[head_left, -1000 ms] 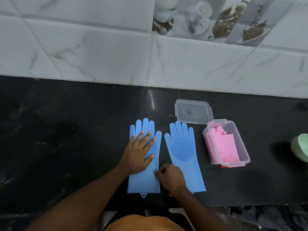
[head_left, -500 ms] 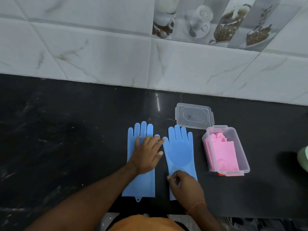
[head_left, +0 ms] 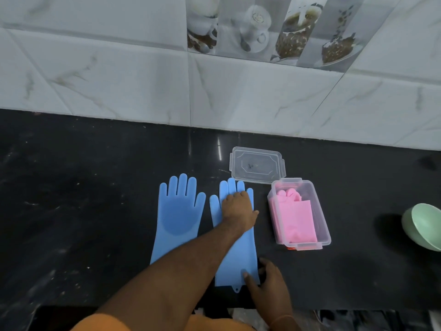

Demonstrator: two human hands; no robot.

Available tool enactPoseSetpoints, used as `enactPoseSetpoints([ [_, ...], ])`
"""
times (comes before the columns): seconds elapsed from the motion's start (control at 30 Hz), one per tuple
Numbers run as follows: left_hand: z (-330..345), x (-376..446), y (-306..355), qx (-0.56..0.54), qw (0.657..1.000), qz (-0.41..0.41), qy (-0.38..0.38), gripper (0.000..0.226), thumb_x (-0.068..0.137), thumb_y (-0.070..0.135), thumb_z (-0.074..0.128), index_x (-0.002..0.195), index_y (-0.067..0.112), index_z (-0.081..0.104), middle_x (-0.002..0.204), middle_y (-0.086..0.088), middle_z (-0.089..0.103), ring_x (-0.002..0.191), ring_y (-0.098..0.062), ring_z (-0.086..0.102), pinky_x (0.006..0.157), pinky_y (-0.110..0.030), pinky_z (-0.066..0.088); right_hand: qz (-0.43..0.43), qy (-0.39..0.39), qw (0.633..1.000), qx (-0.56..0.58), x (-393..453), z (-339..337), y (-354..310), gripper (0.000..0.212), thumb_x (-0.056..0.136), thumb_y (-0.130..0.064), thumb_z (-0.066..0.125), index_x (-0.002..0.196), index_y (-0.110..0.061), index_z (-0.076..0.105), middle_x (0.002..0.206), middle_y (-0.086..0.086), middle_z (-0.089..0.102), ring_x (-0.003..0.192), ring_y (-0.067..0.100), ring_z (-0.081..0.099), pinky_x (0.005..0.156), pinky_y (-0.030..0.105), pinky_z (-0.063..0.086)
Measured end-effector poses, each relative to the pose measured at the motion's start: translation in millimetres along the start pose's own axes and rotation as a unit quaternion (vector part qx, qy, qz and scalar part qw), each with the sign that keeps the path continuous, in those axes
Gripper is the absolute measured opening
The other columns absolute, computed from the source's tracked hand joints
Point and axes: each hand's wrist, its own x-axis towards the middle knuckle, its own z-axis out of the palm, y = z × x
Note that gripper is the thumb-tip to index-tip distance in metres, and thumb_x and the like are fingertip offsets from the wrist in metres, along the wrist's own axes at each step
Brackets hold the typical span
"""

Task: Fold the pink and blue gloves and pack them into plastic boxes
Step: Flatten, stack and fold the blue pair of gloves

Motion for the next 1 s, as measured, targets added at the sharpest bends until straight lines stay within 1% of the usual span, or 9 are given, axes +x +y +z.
enactPoseSetpoints([
  [0.13,-2,-2,3,-0.020,1.000,-0.005,0.004,0.037,0.097,0.038,0.062,0.120,0.009,0.063,0.119,-0.011,0.070,0.109,-0.030,0.068,0.093,-0.040,0.055,0.017,-0.012,0.993,0.116,-5,7,-7,0.027,0.083,-0.047,0.082,0.102,-0.037,0.066,0.081,-0.008,0.073,0.076,0.002,0.070,0.075,0.034,0.061],
  [0.23,-9,-7,-8,-0.099,0.995,-0.003,0.013,0.026,0.095,0.036,0.057,0.100,0.012,0.066,0.095,-0.006,0.070,0.088,-0.027,0.071,0.078,-0.039,0.062,-0.003,0.000,0.987,0.163,-10,15,-9,0.014,0.086,-0.043,0.081,0.089,-0.036,0.070,0.073,-0.008,0.074,0.068,0.003,0.072,0.071,0.034,0.062],
  [0.33,-29,-20,-40,-0.164,0.985,-0.012,0.048,0.029,0.092,0.037,0.056,0.074,0.014,0.054,0.067,0.001,0.059,0.064,-0.019,0.063,0.063,-0.036,0.060,-0.061,0.006,0.979,0.195,-20,19,-26,0.017,0.091,-0.025,0.079,0.081,-0.034,0.068,0.070,-0.009,0.073,0.064,0.005,0.071,0.063,0.026,0.058],
  [0.4,-38,-18,-60,-0.216,0.974,-0.020,0.064,0.031,0.091,0.034,0.059,0.070,0.012,0.050,0.064,0.003,0.054,0.060,-0.017,0.054,0.060,-0.036,0.049,-0.102,0.008,0.971,0.214,-17,23,-31,0.024,0.090,-0.014,0.077,0.078,-0.031,0.065,0.067,-0.007,0.070,0.062,0.007,0.068,0.060,0.026,0.056],
  [0.6,-57,-29,-129,-0.299,0.949,-0.055,0.078,0.024,0.086,0.038,0.060,0.067,0.023,0.060,0.076,0.005,0.060,0.069,-0.013,0.059,0.069,-0.037,0.052,-0.261,0.013,0.946,0.190,-17,28,-66,0.027,0.081,-0.006,0.075,0.070,-0.024,0.059,0.068,-0.008,0.056,0.060,0.010,0.058,0.056,0.027,0.047],
  [0.7,-68,-36,-168,-0.262,0.958,-0.084,0.079,0.018,0.091,0.032,0.066,0.082,0.021,0.076,0.106,0.010,0.058,0.100,-0.014,0.053,0.101,-0.036,0.048,-0.330,-0.003,0.930,0.164,-19,37,-88,0.021,0.081,-0.007,0.075,0.073,-0.020,0.060,0.075,-0.007,0.057,0.065,0.014,0.060,0.058,0.035,0.050],
  [0.8,-74,-47,-200,-0.273,0.948,-0.161,0.027,0.015,0.089,0.035,0.065,0.081,0.028,0.076,0.124,0.009,0.046,0.116,-0.018,0.046,0.114,-0.039,0.039,-0.373,-0.008,0.920,0.120,-22,49,-105,0.023,0.078,-0.011,0.076,0.075,-0.023,0.057,0.078,-0.011,0.055,0.071,0.010,0.058,0.061,0.034,0.050],
  [0.9,-67,-51,-227,-0.302,0.930,-0.208,0.021,0.018,0.068,0.049,0.058,0.058,0.038,0.068,0.108,-0.005,0.062,0.087,-0.025,0.064,0.096,-0.045,0.056,-0.387,-0.008,0.919,0.076,-23,63,-121,0.022,0.076,-0.017,0.077,0.076,-0.027,0.057,0.081,-0.013,0.056,0.075,0.008,0.056,0.065,0.032,0.050],
  [1.0,-65,-56,-237,-0.337,0.915,-0.216,0.048,0.022,0.070,0.039,0.063,0.055,0.023,0.064,0.080,-0.005,0.059,0.060,-0.019,0.054,0.067,-0.037,0.052,-0.393,-0.017,0.919,0.025,-24,72,-131,0.016,0.078,-0.026,0.075,0.080,-0.028,0.059,0.086,-0.016,0.056,0.080,0.004,0.054,0.068,0.022,0.047],
])
